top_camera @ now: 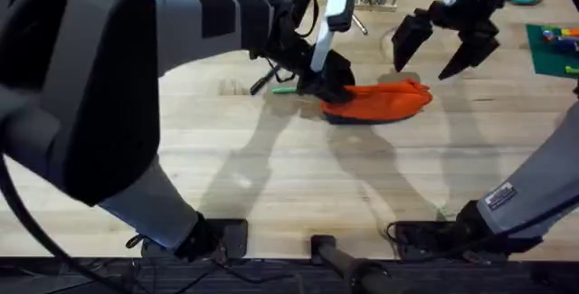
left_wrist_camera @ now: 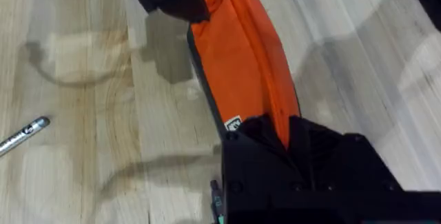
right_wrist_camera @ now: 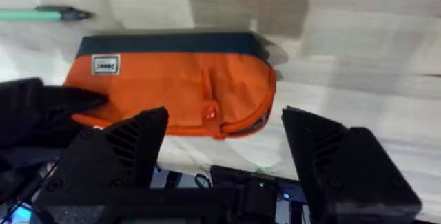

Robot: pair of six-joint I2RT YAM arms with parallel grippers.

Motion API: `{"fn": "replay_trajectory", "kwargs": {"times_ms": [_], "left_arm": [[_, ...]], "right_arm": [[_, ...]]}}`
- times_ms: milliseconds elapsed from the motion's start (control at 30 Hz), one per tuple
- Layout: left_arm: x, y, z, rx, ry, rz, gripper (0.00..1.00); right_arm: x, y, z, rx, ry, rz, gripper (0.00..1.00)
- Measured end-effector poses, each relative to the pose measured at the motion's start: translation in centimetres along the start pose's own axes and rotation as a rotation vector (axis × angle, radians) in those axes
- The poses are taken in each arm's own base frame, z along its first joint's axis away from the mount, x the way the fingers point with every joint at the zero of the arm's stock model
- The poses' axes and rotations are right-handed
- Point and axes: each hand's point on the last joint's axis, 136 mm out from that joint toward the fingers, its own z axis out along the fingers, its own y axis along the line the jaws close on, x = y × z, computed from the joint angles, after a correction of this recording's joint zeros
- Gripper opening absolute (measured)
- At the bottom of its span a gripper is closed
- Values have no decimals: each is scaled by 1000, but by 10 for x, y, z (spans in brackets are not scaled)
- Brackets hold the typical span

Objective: Unzip the bag, pick up the pens from the table one at a time and place them inside, then zip the bag closed.

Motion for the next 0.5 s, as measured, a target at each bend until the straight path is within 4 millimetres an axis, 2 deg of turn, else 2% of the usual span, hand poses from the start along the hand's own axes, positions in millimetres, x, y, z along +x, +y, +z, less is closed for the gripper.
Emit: {"fn": "replay_trajectory", "kwargs": {"times_ms": [133,500], "left_arm": [[0,0,0,0,0,0,43],[0,0,0,0,0,0,43]], "right_arm": [[-3,-3,14,0,0,15,997],[8,-7,32,1,58,39,996]]}}
